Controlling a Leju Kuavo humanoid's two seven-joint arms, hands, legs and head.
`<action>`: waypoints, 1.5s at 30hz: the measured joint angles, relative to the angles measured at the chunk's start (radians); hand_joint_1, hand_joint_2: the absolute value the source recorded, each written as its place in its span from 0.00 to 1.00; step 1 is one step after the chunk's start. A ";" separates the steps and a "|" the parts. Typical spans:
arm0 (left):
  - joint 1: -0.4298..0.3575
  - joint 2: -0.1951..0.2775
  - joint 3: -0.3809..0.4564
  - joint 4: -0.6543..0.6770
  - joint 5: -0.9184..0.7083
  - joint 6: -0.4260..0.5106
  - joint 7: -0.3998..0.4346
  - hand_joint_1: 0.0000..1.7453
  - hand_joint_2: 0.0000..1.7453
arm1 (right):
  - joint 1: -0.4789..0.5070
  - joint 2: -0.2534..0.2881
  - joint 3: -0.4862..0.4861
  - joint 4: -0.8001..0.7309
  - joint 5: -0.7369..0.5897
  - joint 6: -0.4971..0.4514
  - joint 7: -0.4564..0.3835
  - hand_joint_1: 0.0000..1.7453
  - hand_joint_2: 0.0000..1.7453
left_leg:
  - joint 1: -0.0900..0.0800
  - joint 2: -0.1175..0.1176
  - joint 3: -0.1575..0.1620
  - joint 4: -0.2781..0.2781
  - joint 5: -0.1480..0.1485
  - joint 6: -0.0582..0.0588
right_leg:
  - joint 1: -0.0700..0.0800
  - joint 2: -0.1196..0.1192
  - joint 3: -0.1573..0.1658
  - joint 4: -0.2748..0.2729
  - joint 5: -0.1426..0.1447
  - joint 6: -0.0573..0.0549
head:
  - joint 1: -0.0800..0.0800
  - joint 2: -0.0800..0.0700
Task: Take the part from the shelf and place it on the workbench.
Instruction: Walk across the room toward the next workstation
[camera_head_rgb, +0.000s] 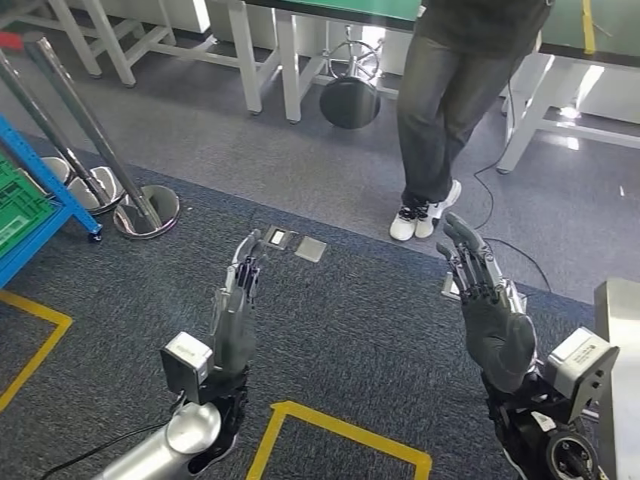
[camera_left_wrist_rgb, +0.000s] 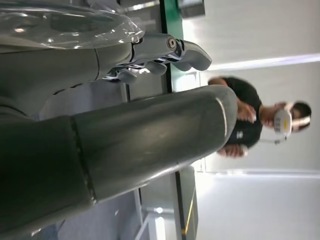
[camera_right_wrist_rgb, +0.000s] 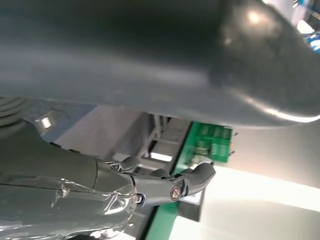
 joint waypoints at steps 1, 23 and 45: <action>0.000 -0.001 0.000 0.000 0.000 0.000 0.000 0.00 0.00 | 0.000 0.000 0.000 0.000 -0.001 0.000 0.000 0.00 0.00 | 0.001 -0.010 0.003 -0.001 -0.001 0.005 | 0.000 0.028 -0.029 0.062 -0.032 0.000 | 0.008 0.000; 0.005 -0.002 0.000 0.005 0.002 -0.003 -0.009 0.00 0.00 | 0.005 0.001 0.002 0.008 -0.007 0.008 -0.004 0.00 0.00 | 0.010 0.016 -0.072 0.132 -0.032 -0.049 | -0.001 -0.003 0.001 -0.054 0.060 -0.039 | -0.006 0.000; 0.013 0.006 0.000 -0.003 -0.018 0.034 0.035 0.00 0.00 | 0.026 0.002 0.001 0.024 -0.020 0.027 -0.001 0.00 0.00 | -0.003 -0.131 -0.001 0.020 -0.018 -0.024 | 0.001 0.109 -0.015 -0.042 0.070 -0.039 | 0.034 0.000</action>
